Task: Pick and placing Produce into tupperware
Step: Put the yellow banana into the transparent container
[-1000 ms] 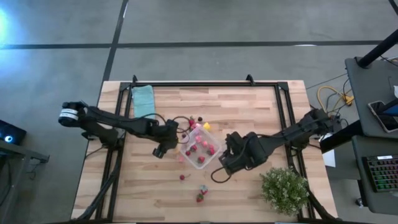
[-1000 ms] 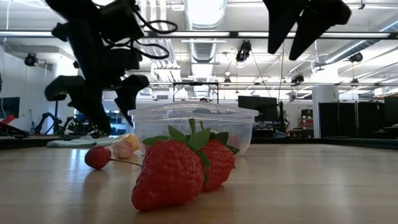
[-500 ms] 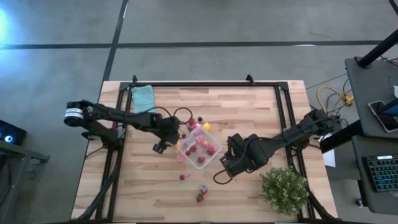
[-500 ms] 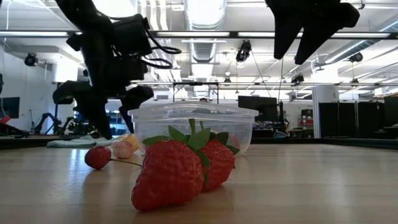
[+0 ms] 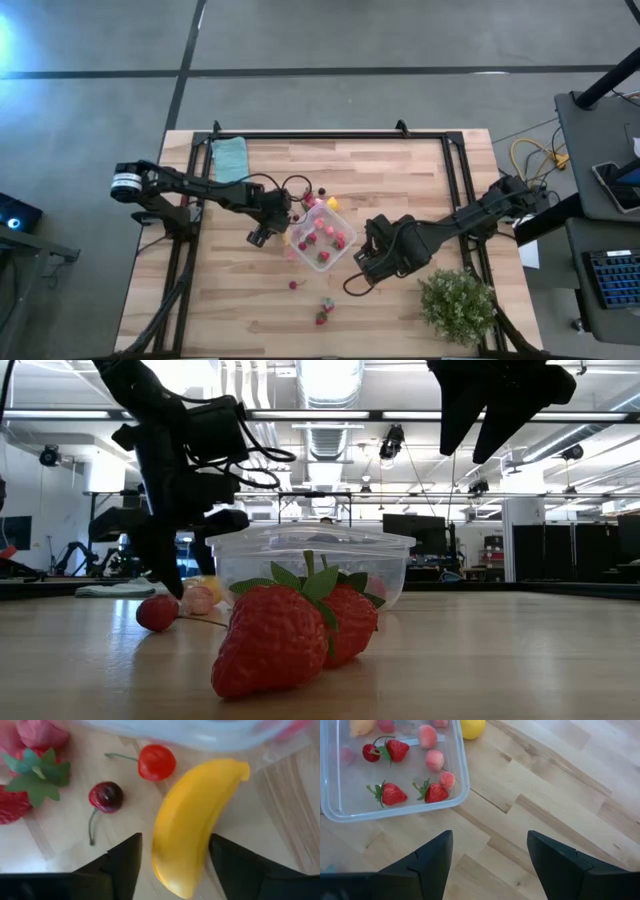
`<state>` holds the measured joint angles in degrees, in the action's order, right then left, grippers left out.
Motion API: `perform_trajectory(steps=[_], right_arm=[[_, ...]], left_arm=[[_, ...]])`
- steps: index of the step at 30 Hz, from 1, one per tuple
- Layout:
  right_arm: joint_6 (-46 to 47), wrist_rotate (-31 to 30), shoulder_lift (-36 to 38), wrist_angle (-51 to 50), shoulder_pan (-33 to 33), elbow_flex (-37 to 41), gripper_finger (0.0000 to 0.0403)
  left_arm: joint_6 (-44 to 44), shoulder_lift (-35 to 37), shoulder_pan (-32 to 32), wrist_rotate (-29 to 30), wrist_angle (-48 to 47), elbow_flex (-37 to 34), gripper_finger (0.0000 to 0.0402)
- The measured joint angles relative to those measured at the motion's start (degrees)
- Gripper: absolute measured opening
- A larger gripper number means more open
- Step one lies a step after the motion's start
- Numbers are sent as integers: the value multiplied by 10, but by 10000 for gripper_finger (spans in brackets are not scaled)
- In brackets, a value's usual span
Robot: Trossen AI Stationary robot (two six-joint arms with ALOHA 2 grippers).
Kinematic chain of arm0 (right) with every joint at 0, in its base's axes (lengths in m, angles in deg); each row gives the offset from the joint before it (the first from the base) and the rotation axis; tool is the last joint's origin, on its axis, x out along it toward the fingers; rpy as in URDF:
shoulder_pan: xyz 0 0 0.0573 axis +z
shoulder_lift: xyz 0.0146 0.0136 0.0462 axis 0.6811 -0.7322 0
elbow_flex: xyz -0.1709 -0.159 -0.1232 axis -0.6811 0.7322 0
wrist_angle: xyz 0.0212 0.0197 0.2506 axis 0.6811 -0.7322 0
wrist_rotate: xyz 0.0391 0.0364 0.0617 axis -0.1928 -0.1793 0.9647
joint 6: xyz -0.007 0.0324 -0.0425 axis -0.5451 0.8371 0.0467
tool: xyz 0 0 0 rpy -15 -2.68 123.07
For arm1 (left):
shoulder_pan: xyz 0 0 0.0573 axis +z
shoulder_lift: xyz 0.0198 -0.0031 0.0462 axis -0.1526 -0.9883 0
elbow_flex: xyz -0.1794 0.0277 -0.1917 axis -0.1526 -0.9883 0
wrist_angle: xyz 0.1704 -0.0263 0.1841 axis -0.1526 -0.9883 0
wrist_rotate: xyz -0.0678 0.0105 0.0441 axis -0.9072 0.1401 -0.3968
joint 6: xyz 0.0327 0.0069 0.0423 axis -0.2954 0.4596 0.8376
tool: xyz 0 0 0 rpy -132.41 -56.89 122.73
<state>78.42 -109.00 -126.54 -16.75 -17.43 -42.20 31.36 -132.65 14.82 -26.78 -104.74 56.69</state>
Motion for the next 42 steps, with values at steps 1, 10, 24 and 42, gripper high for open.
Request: perform_trajectory(steps=[1, 10, 24, 42], right_arm=[[0, -1, 0, 0, 0, 0, 249], [10, -9, 0, 0, 0, 0, 247], [4, -9, 0, -1, 0, 0, 243], [-18, -9, 0, -4, 0, 5, 242]], left_arm=[[0, 0, 0, 0, 2, 0, 197], [0, 0, 0, 0, 5, 0, 115], [-7, 52, 0, 2, -47, -1, 136], [-95, 220, -1, -35, 61, 43, 136]])
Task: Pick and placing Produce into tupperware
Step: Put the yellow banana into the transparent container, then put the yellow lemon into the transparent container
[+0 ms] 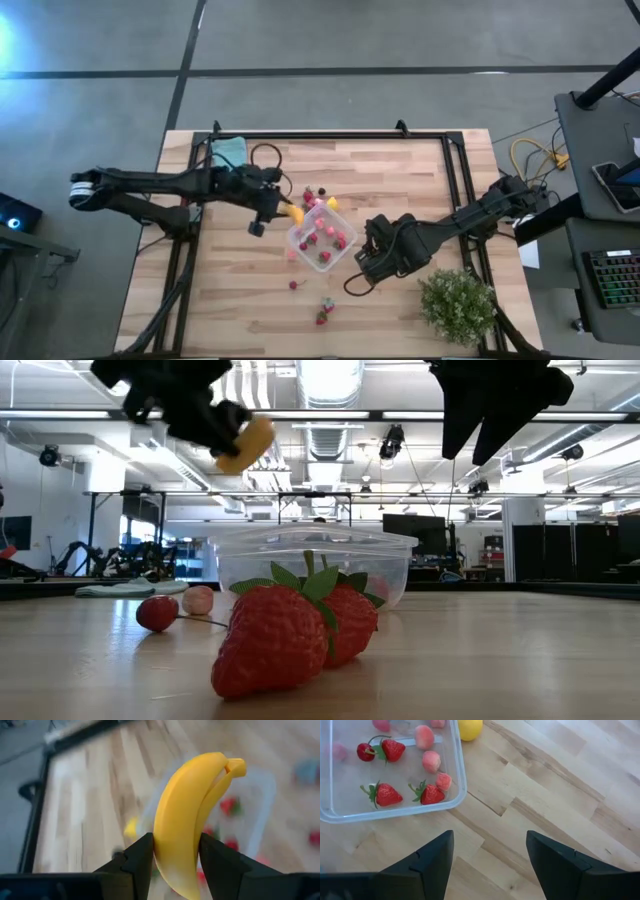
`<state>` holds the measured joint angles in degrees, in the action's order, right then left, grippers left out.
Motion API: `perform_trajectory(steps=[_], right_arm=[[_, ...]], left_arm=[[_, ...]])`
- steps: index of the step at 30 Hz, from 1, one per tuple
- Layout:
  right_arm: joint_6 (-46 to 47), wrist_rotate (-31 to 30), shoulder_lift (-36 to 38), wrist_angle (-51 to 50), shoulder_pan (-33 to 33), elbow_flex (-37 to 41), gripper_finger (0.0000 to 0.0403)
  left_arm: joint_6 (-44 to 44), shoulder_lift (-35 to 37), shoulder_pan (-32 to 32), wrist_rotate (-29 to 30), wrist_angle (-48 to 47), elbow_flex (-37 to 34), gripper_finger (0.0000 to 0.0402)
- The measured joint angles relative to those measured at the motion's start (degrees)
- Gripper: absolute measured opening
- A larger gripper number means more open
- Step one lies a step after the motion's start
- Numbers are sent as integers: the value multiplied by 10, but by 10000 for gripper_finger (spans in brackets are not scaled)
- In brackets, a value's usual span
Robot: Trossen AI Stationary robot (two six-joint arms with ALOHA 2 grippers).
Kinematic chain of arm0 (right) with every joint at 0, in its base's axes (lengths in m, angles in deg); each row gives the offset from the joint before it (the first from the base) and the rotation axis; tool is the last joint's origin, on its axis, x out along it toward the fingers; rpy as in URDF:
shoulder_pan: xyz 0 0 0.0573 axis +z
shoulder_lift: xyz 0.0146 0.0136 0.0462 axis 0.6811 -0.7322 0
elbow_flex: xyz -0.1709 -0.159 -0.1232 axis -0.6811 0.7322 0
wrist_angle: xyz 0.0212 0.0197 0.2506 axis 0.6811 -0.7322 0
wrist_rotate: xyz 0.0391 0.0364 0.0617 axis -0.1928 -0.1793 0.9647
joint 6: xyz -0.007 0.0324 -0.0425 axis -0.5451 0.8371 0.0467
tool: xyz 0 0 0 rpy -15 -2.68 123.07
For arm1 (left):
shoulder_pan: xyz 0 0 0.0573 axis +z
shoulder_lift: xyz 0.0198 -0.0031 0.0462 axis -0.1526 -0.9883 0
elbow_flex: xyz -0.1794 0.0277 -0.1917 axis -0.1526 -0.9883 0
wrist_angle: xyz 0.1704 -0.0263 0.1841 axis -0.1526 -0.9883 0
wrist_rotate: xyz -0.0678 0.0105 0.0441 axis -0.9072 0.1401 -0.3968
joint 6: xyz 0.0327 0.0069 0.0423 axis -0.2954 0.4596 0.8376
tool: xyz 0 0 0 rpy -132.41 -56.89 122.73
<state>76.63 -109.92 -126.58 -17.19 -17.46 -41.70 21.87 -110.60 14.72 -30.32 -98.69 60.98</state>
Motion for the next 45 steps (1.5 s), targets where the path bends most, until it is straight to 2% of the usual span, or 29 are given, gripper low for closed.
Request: perform_trajectory(steps=[2, 9, 14, 20, 23, 28, 32, 35, 38, 40, 42, 45], right_arm=[[-2, 0, 0, 0, 0, 0, 242], [9, 0, 10, -1, 0, 1, 242], [9, 0, 22, -2, 0, 1, 242], [6, -3, 36, -2, 0, 2, 242], [3, -5, 39, -3, -7, 2, 242], [-16, 10, 39, -2, -37, 2, 242], [-53, 28, 39, 0, -68, 2, 242], [-83, 34, 39, 0, -88, 0, 242], [-153, 33, 39, 1, -99, -5, 242], [-196, 31, 39, 0, -107, -7, 242], [-198, 38, 39, 2, -123, -10, 242], [-201, 80, 39, 2, -168, -11, 242]], left_arm=[[-16, -21, 0, -13, 31, 7, 136], [-63, -143, -7, -71, 32, 36, 136], [-66, -200, -23, -78, 29, 63, 136], [-216, -242, -20, -71, 4, 92, 146], [-250, -248, -20, -70, 2, 94, 166], [-300, -247, -20, -70, -17, 94, 214], [-306, -229, -19, -69, -28, 96, 249], [-322, -199, -19, -69, -34, 98, 260], [-323, -156, -19, -63, -45, 98, 262], [-338, -126, -19, -30, -52, 94, 263], [-364, -100, -19, 18, -65, 92, 263], [-398, -58, -19, 95, -91, 90, 263]])
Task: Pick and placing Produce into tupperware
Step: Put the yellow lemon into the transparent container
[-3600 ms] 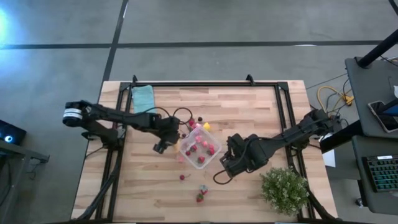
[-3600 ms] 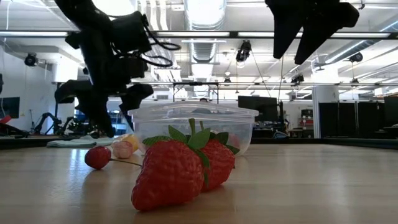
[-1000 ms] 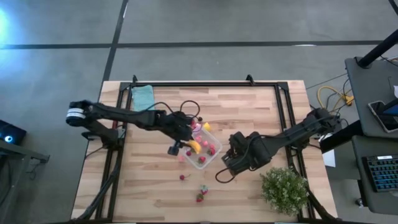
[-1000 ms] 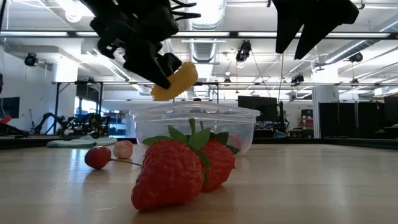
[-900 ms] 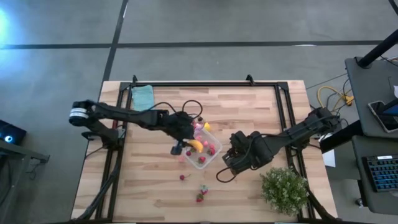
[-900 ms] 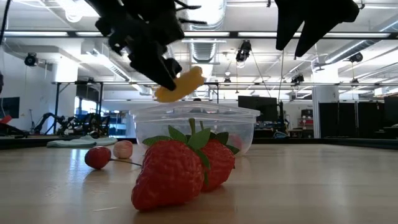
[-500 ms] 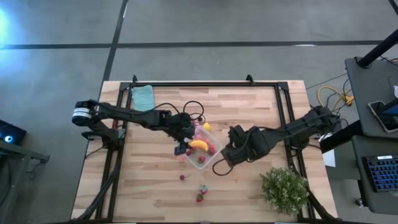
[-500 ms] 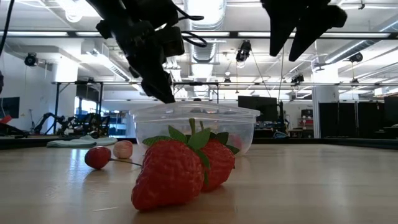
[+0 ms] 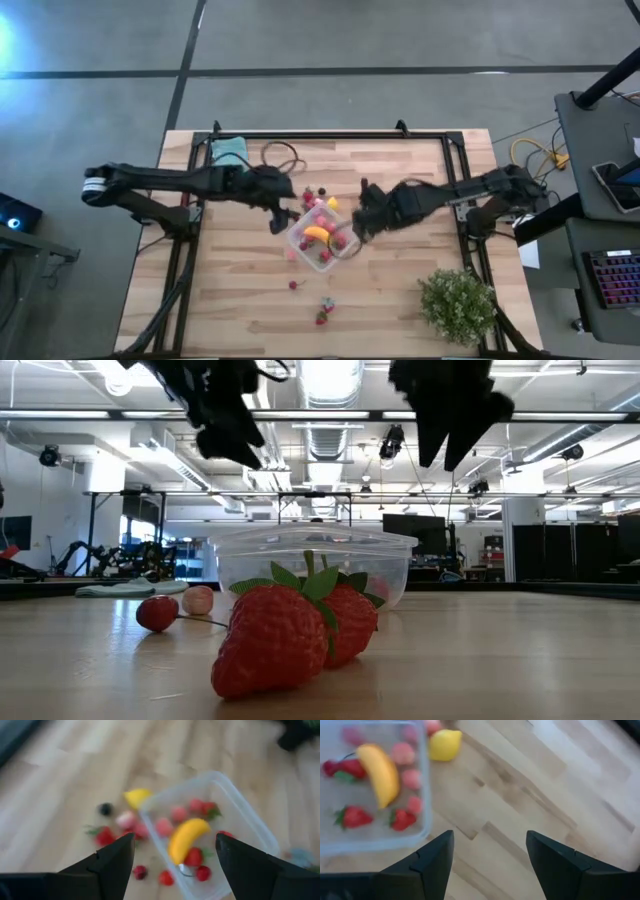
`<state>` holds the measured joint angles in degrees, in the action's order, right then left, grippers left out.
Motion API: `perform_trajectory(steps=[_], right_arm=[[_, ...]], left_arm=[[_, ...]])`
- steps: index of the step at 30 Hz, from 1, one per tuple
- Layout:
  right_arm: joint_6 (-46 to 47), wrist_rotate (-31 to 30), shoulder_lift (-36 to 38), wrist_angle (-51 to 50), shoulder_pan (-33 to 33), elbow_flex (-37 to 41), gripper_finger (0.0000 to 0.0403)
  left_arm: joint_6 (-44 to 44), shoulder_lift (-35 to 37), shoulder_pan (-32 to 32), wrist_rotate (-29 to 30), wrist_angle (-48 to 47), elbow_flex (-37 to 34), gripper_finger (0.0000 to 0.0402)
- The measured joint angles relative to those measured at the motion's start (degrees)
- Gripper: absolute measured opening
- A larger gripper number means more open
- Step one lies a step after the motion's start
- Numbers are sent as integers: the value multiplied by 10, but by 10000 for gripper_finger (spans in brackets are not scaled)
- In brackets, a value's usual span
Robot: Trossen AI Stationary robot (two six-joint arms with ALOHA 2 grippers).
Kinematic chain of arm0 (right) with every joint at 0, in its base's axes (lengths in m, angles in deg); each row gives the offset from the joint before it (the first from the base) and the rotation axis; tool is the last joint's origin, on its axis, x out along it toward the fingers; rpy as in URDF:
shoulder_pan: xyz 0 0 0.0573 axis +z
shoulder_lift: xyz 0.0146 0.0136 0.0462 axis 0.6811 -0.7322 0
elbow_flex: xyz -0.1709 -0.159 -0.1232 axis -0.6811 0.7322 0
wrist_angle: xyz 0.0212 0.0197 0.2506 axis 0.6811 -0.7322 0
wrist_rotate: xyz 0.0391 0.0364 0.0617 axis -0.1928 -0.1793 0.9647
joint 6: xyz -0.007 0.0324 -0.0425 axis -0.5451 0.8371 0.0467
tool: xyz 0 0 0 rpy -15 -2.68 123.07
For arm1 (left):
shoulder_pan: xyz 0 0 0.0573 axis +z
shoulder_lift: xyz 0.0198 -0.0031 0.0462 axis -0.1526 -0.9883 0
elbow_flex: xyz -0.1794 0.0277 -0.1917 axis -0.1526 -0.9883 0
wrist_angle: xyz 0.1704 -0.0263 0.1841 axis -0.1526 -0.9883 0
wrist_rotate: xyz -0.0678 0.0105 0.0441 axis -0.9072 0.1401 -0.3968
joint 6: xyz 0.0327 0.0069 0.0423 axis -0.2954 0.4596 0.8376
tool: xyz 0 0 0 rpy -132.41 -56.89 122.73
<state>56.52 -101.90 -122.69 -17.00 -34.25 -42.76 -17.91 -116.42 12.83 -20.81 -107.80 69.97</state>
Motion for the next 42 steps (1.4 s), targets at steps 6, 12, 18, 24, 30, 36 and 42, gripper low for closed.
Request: perform_trajectory(steps=[6, 12, 18, 24, 30, 36, 42], right_arm=[[-74, 35, -2, 31, -109, 24, 242], [-175, 158, -2, 200, -206, 70, 242], [-126, 251, -11, 333, -252, 126, 242], [-54, 288, -32, 345, -252, 140, 242], [27, 263, -39, 411, -227, 139, 242], [86, 231, -46, 418, -209, 139, 260], [128, 225, -65, 420, -207, 140, 282]], left_arm=[[-70, 71, 0, 68, -4, -22, 263], [-101, 111, 0, 104, -11, -31, 263], [-80, 126, 0, 151, -58, -32, 263], [-8, 130, 0, 228, -87, -32, 263], [54, 123, 1, 280, -91, -34, 263], [113, 109, 6, 314, -90, -35, 263], [115, 101, 24, 315, -90, -35, 263]])
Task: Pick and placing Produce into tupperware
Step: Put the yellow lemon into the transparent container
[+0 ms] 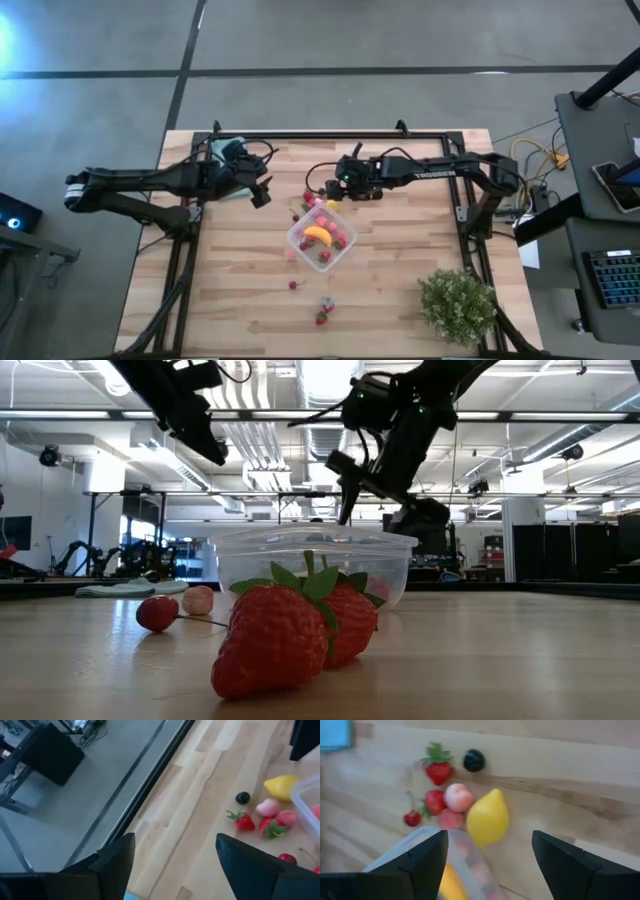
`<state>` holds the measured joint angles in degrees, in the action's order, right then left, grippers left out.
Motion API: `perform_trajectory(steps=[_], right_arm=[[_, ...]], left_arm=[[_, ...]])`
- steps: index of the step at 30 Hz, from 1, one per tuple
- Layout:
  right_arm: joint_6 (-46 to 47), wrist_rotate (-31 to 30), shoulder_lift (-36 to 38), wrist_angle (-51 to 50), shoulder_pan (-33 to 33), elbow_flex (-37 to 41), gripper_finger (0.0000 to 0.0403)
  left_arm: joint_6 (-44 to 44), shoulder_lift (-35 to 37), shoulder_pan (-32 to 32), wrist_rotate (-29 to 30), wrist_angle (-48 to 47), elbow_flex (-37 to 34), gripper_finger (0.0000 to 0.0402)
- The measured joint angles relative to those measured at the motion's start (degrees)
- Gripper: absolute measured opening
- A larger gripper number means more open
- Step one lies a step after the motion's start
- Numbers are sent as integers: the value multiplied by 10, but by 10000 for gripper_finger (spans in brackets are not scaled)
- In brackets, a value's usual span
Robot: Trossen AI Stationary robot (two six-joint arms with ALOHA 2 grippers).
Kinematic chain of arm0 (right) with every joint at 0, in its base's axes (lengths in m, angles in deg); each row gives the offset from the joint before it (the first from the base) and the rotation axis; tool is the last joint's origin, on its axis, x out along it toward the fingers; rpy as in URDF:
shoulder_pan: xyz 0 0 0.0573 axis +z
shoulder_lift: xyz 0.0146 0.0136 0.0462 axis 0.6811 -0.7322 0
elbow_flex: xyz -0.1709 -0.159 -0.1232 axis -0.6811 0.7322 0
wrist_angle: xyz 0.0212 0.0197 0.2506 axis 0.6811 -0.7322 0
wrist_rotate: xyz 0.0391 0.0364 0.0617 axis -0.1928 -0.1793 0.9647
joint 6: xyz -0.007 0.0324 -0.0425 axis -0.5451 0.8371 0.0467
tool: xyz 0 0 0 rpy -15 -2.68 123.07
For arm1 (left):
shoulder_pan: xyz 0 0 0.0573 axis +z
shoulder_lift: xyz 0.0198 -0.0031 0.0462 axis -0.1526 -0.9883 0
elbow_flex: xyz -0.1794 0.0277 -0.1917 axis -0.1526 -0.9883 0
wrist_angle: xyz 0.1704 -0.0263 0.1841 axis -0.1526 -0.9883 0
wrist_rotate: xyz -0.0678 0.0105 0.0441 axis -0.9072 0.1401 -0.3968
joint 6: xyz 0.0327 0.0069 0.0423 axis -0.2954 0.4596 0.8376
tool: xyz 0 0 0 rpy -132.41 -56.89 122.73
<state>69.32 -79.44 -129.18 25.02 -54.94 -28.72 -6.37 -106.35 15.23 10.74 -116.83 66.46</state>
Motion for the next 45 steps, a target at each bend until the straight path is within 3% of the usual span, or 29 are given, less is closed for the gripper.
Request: perform_trajectory(steps=[16, 22, 36, 45], right_arm=[[-6, 14, -87, -7, 14, -77, 274], [-17, 17, -112, -55, 16, -94, 271], [-17, 12, -89, -83, 16, -109, 267], [-13, 11, -114, -82, 16, -107, 263]], left_arm=[[26, -2, 8, 1, 1, 0, 263], [26, -2, 8, 1, 1, 0, 263], [27, -2, 9, 1, 0, 0, 263], [27, -2, 9, 1, 0, 0, 263]])
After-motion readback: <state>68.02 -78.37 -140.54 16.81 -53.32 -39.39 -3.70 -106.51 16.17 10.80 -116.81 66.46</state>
